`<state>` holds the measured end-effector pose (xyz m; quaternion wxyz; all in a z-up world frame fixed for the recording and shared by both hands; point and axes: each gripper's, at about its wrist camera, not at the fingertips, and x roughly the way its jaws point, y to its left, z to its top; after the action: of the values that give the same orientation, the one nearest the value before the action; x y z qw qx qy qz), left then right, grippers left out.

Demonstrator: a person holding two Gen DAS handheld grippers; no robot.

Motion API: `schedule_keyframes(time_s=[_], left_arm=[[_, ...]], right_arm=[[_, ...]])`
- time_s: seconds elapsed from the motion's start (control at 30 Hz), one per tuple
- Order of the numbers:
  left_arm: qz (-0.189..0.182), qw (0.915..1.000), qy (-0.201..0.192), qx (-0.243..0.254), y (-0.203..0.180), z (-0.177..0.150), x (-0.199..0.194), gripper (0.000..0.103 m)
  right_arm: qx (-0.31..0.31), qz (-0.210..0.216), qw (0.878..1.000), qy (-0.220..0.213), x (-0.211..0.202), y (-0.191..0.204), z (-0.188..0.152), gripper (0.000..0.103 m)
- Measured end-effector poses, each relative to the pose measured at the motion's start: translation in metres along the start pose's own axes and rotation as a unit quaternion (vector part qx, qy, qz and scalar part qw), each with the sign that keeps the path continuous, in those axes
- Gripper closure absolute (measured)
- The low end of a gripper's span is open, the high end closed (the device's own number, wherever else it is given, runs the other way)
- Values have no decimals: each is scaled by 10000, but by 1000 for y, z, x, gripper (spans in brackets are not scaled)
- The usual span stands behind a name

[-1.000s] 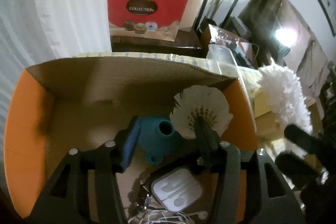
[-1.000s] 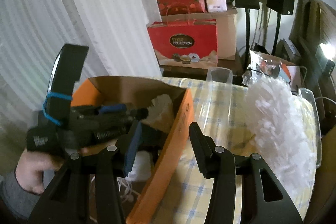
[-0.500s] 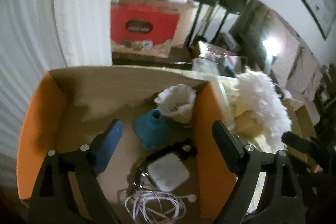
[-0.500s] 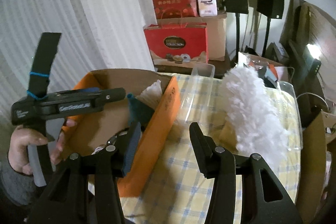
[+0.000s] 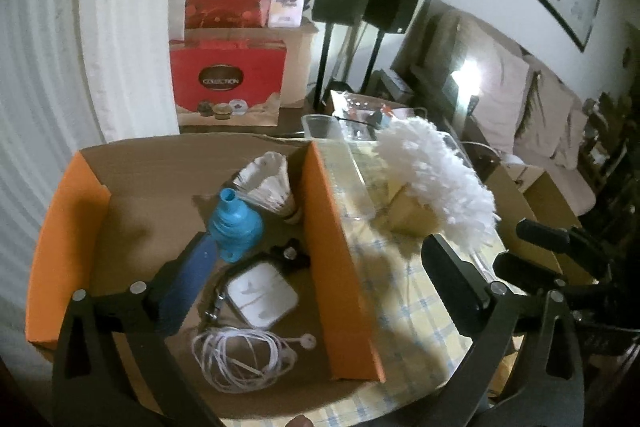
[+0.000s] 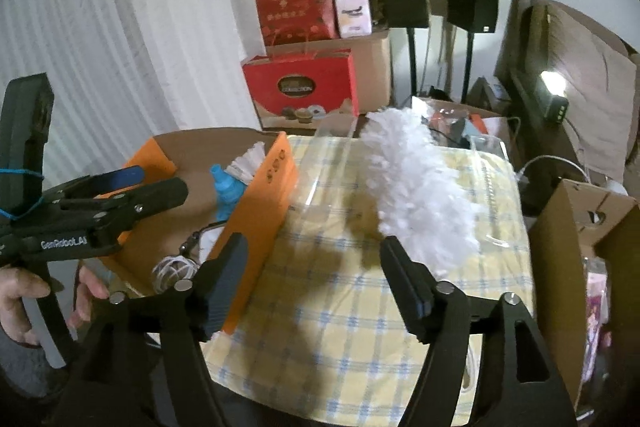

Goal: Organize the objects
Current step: 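Reach both grippers to the clear handle of the white feather duster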

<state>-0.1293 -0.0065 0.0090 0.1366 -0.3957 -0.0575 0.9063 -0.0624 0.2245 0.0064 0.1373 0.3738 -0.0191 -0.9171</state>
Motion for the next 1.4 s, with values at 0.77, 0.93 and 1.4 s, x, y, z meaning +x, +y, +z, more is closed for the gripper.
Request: schedule_keyframes(time_s=[0.77, 0.93, 1.4], left_arm=[[-545, 9982, 203, 161, -66, -26, -2, 0], [-611, 9976, 273, 182, -85, -29, 5, 0], [-847, 9941, 645, 212, -140, -44, 54, 1]], right_arm=[[398, -704, 9964, 241, -28, -72, -60, 23], [393, -769, 9959, 258, -32, -80, -68, 23], [702, -756, 9933, 528, -5, -111, -95, 38]])
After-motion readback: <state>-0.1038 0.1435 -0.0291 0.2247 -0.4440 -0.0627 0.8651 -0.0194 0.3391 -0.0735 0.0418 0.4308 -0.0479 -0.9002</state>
